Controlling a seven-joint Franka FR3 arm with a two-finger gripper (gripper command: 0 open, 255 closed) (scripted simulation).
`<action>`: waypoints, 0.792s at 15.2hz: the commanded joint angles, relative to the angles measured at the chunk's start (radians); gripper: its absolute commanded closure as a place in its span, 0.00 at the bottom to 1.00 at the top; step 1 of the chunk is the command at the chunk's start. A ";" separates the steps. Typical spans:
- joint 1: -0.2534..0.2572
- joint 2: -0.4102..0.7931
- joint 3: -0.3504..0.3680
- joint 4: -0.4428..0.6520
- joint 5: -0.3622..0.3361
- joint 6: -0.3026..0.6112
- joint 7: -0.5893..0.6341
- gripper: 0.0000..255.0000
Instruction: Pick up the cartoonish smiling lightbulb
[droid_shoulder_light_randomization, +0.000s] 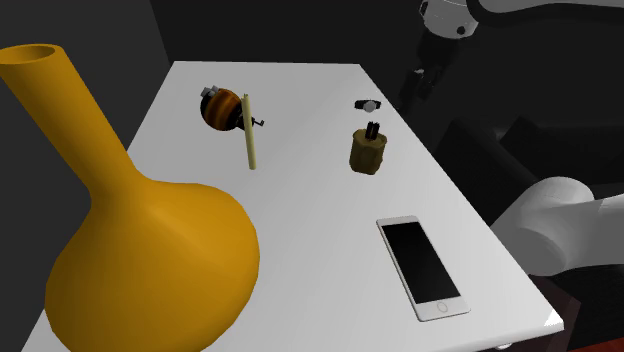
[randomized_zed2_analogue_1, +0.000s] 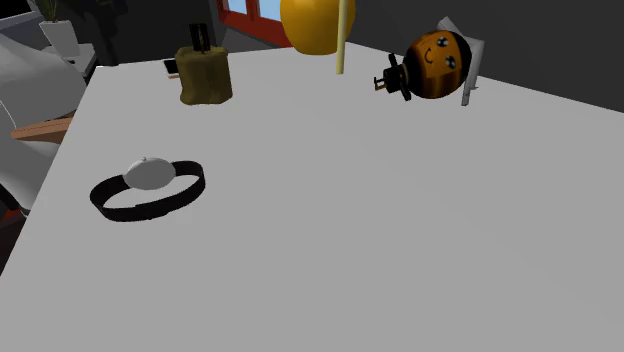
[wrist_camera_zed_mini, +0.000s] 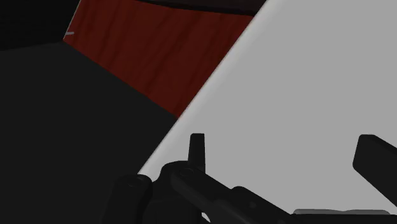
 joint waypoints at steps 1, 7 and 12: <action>0.000 0.000 0.000 0.000 0.000 0.000 0.000 0.00; 0.045 0.170 0.074 0.105 0.062 0.064 0.061 0.00; 0.074 0.317 0.133 0.218 0.095 0.102 0.110 0.00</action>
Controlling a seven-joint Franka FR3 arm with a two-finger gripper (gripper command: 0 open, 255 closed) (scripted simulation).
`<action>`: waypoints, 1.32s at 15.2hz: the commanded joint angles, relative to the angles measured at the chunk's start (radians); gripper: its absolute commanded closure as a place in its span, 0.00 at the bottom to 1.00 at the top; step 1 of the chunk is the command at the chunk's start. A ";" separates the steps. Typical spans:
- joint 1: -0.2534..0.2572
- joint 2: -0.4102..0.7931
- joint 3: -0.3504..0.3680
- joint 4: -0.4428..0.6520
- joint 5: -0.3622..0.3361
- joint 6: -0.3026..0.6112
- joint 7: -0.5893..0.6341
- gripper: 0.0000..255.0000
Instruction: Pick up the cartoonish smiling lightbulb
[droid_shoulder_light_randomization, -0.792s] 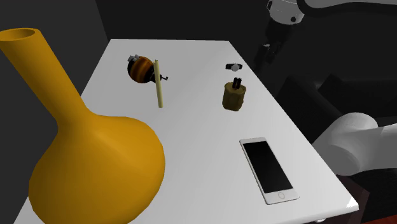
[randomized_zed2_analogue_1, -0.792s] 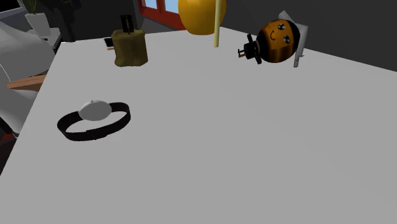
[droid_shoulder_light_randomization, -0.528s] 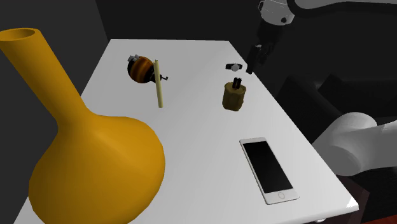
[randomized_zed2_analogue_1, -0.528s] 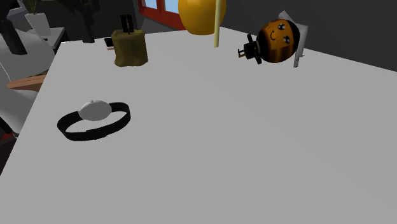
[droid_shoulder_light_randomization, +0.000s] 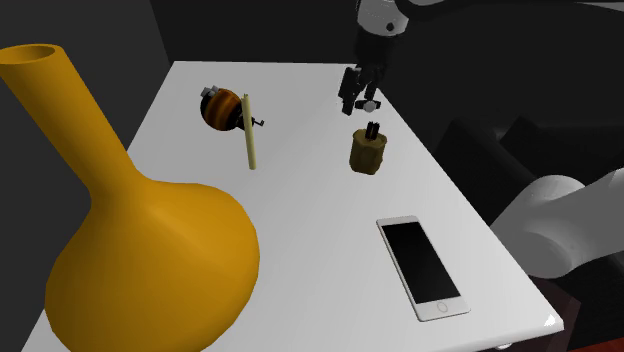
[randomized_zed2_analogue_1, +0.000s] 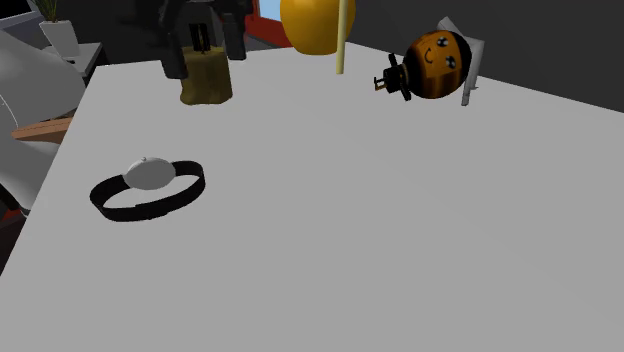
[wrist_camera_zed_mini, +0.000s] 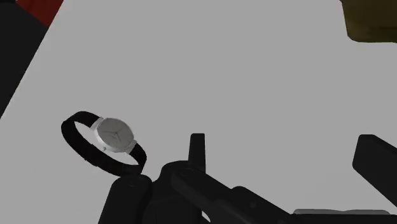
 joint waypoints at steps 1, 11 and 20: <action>0.010 0.059 0.022 0.048 0.010 0.014 0.018 0.00; 0.064 0.376 0.131 0.357 0.003 0.033 0.122 0.00; 0.136 0.647 0.194 0.663 -0.060 0.001 0.207 0.00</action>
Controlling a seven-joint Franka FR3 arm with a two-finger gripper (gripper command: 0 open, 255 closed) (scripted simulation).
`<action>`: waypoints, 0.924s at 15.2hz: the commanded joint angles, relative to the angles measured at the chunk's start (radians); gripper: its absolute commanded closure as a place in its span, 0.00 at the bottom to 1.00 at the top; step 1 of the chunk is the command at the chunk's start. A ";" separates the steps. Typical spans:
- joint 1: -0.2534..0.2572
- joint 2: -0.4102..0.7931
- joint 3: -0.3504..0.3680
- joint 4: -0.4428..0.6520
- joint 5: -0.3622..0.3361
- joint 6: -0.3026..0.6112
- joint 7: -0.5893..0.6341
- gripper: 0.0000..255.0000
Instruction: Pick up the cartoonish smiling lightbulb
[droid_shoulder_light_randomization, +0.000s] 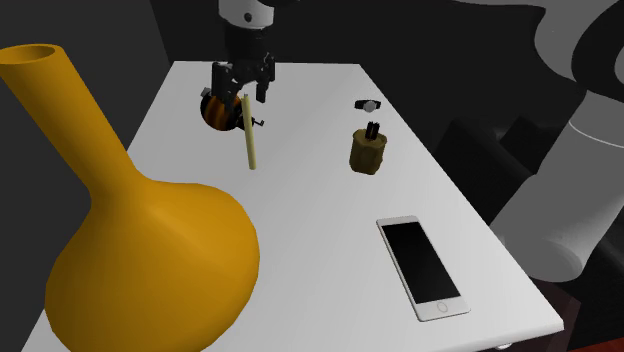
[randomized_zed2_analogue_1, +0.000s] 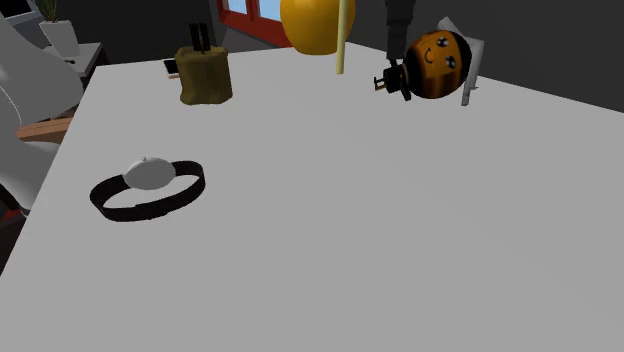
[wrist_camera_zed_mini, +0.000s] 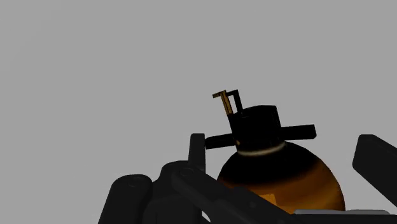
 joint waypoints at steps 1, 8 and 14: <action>0.003 0.010 0.001 -0.007 -0.002 0.018 0.001 0.00; 0.000 0.008 0.000 -0.085 -0.001 0.094 -0.002 0.00; 0.000 0.006 0.000 -0.087 0.000 0.094 -0.003 1.00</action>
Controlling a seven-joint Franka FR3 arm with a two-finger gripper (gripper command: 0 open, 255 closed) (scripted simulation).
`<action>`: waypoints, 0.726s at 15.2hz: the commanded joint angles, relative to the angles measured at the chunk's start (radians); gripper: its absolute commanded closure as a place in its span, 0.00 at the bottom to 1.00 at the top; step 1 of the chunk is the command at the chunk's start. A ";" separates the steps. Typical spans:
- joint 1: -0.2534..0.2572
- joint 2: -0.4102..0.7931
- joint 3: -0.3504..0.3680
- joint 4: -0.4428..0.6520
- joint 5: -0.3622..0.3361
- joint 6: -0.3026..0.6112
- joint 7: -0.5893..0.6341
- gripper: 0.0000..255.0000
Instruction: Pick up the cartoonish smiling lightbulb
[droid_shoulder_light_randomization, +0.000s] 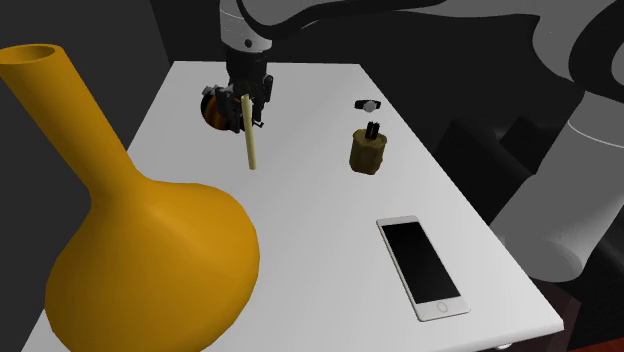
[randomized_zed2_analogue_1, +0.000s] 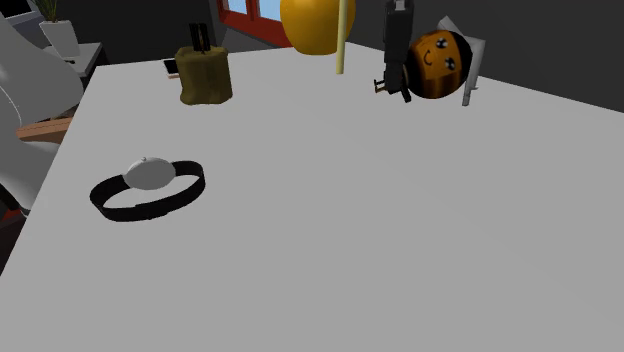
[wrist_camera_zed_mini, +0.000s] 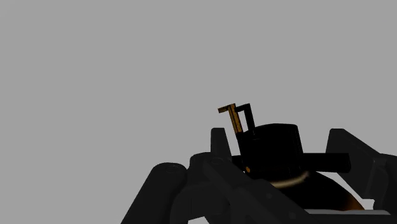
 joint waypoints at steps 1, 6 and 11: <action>0.000 0.000 0.000 0.000 0.000 0.000 0.000 1.00; 0.001 0.001 0.001 0.028 0.000 -0.027 0.002 1.00; 0.004 0.006 0.002 0.102 -0.003 -0.096 0.005 1.00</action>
